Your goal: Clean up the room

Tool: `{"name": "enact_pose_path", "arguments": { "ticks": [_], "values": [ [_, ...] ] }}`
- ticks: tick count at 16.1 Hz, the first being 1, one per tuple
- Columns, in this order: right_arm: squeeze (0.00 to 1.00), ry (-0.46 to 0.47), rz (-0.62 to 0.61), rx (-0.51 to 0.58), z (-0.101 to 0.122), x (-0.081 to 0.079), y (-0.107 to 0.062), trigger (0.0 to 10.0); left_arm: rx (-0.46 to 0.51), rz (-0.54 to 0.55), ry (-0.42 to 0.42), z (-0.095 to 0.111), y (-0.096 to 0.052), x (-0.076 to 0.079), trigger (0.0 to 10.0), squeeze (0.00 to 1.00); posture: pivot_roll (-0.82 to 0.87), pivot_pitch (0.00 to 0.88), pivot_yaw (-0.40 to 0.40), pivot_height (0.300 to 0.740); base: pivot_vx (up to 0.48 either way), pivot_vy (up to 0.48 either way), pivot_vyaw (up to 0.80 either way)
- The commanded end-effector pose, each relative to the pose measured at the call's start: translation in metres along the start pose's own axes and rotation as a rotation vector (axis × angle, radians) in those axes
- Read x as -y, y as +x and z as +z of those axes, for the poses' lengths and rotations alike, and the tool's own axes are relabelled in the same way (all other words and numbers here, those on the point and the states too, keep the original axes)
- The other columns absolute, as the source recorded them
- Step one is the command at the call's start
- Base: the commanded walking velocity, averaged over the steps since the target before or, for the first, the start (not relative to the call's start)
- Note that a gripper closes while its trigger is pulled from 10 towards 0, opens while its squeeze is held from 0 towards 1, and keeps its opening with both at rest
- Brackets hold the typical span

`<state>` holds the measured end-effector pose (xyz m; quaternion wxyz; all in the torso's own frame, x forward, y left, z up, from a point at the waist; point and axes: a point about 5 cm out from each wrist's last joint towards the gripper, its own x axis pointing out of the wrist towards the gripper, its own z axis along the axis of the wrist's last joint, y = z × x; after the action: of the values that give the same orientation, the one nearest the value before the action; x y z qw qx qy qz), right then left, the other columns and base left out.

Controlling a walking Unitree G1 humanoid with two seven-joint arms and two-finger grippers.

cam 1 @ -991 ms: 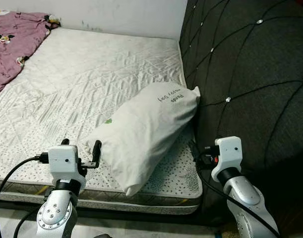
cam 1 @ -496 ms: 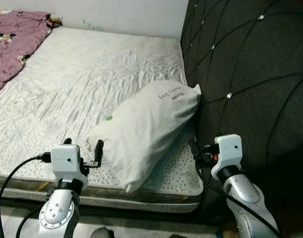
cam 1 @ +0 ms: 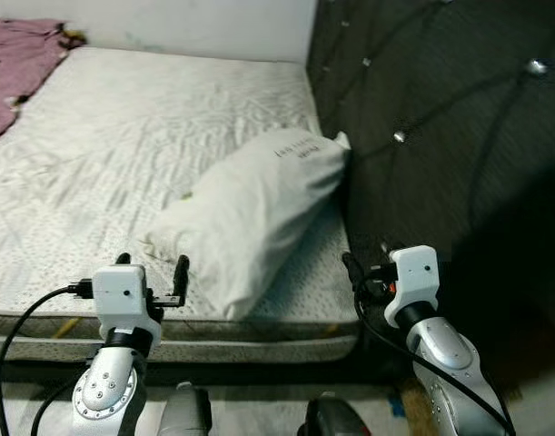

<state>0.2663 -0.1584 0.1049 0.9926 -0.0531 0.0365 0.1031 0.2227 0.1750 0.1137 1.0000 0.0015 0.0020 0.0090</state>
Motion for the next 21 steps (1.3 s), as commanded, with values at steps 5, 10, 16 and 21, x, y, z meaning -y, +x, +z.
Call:
{"name": "enact_pose_path", "arguments": {
  "ticks": [5, 10, 16, 21],
  "values": [
    [0.00, -0.012, 0.001, -0.001, -0.0016, 0.0020, 0.0004, 10.0, -0.011, 0.002, 0.004, -0.0016, 0.0010, 0.0011, 10.0, 0.00, 0.00, 0.117, -0.054, 0.656, 0.000, 0.000, 0.00],
    [0.00, -0.010, 0.006, 0.000, -0.0024, 0.0017, 0.0010, 10.0, -0.028, -0.010, 0.007, -0.0037, 0.0020, 0.0034, 10.0, 0.00, 0.00, 0.122, -0.055, 0.648, 0.000, 0.000, 0.00],
    [0.00, -0.017, 0.027, -0.003, -0.0035, -0.0010, 0.0028, 10.0, -0.025, -0.014, 0.009, -0.0031, 0.0036, 0.0042, 10.0, 0.00, -0.01, 0.128, -0.053, 0.608, 0.000, 0.000, 0.00],
    [0.00, -0.008, 0.043, -0.006, -0.0047, -0.0023, 0.0042, 10.0, -0.021, -0.012, 0.012, -0.0023, 0.0055, 0.0048, 10.0, 0.00, -0.01, 0.128, -0.055, 0.608, 0.000, 0.000, 0.00]
  ]
}}
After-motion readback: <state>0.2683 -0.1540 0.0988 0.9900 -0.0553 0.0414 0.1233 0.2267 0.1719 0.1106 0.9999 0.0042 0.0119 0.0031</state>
